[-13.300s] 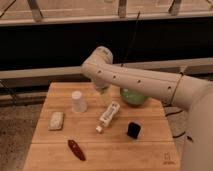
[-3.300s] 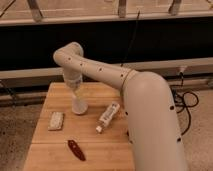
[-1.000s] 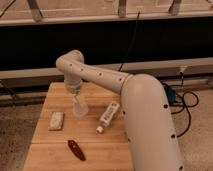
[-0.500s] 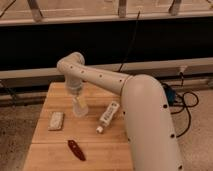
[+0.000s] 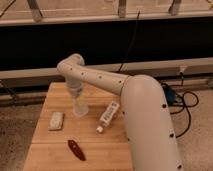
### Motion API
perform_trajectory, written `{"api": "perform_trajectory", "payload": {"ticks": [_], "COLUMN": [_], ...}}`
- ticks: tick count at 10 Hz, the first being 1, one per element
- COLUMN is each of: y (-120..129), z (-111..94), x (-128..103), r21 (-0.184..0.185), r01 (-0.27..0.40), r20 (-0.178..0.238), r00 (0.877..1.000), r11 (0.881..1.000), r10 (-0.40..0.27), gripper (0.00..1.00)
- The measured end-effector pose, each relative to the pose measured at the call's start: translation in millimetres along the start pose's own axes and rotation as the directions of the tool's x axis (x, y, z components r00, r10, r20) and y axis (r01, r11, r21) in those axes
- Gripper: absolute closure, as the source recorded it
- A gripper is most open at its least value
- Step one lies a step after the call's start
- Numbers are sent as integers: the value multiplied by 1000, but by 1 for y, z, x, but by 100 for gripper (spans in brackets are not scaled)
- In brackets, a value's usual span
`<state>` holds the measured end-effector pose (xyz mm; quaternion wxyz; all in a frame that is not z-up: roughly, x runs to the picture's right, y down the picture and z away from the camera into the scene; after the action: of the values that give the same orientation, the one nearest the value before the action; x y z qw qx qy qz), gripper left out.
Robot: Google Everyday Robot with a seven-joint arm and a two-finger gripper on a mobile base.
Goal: Place the ceramic cup over the eraser
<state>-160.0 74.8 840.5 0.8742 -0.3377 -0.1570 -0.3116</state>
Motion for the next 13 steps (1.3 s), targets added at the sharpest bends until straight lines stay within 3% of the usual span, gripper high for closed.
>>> {"api": "perform_trajectory", "payload": {"ticks": [2, 3, 9, 13], "y": [-1, -1, 0, 29], "z": [0, -1, -53, -94], "x": [0, 0, 12, 48], "r21": [0, 2, 33, 35], "r01": [3, 7, 3, -45], "r20": [-4, 3, 30, 2], "r00": [1000, 1000, 1000, 999], "r11": [1000, 1000, 999, 998], "r10": [-3, -7, -4, 45], "gripper": [97, 100, 100, 100]}}
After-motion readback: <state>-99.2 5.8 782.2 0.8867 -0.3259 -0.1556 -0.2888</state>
